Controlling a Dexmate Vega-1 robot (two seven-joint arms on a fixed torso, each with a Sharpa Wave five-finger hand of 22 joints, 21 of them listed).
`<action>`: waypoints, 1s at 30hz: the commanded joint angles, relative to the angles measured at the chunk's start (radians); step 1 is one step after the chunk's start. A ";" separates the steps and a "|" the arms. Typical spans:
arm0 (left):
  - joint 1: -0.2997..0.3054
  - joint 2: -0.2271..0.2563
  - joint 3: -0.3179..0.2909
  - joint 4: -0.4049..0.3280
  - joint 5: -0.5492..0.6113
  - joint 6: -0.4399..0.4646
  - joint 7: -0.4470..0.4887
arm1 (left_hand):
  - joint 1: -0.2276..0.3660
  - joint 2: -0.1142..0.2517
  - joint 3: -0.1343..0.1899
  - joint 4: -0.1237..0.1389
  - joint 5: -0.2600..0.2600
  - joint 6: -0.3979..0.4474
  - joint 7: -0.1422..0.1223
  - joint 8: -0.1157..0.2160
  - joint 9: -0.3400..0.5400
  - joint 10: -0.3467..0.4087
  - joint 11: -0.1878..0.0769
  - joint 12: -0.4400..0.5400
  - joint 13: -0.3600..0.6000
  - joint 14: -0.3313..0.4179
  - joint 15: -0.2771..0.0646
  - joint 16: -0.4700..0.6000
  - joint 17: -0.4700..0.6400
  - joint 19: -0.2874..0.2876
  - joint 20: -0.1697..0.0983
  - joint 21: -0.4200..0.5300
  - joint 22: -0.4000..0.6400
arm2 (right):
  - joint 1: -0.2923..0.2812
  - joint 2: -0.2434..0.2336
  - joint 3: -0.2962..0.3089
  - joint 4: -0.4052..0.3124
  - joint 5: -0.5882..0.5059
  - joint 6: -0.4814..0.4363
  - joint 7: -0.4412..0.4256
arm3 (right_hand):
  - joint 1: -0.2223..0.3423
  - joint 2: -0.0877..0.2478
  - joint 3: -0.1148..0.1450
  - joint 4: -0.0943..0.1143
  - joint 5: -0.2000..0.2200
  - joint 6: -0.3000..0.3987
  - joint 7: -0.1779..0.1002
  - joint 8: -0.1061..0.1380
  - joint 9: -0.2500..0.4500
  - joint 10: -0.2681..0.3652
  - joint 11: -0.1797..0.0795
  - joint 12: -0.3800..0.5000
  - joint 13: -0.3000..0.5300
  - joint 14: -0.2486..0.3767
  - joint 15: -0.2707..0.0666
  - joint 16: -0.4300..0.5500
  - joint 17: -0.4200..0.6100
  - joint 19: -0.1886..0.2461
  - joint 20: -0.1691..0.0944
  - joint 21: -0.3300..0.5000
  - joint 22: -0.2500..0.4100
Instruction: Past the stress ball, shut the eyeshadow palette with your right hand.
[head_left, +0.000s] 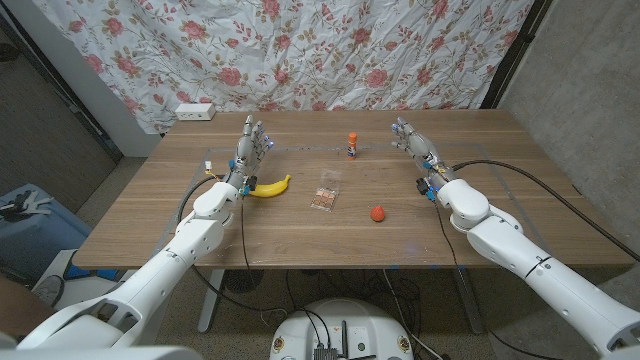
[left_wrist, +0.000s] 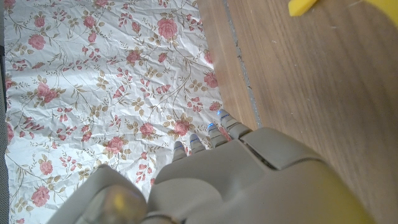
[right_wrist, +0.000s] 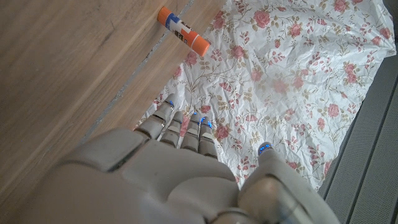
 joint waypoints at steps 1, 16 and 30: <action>0.000 0.001 0.000 -0.001 0.000 0.001 0.000 | 0.013 0.002 -0.001 0.005 0.006 -0.002 -0.009 0.006 0.003 0.001 -0.008 0.005 0.003 -0.006 -0.072 0.008 0.003 0.010 -0.009 0.007 0.004 | 0.027 -0.034 -0.028 -0.051 -0.072 -0.083 0.002 | 0.004 0.002 0.009 -0.004 0.006 -0.001 0.002 0.002 0.004 -0.004 -0.001 0.004 0.000 0.003 0.002 0.002 -0.001 -0.006 0.004 -0.005 0.004; 0.000 0.000 0.000 -0.001 0.000 0.000 0.000 | 0.013 0.002 -0.001 0.005 0.006 -0.002 -0.009 0.005 0.003 0.000 -0.008 0.005 0.003 -0.006 -0.072 0.008 0.003 0.009 -0.007 0.007 0.004 | 0.034 -0.063 -0.050 -0.118 -0.187 -0.135 -0.029 | 0.005 0.001 0.012 -0.010 0.005 -0.003 0.005 0.003 0.004 -0.001 -0.001 0.009 -0.009 0.001 0.003 0.004 -0.011 -0.007 0.006 -0.019 0.004; 0.001 0.001 0.000 -0.001 0.000 0.000 0.000 | 0.013 0.002 -0.001 0.005 0.005 -0.003 -0.009 0.005 0.003 0.001 -0.007 0.005 0.003 -0.007 -0.072 0.008 0.003 0.009 -0.007 0.007 0.004 | 0.057 -0.077 -0.098 -0.197 -0.289 -0.248 -0.018 | -0.012 -0.004 0.007 -0.008 0.002 0.003 0.002 0.007 0.004 0.041 -0.007 0.024 -0.018 0.012 0.001 0.014 -0.018 -0.004 0.006 -0.033 0.005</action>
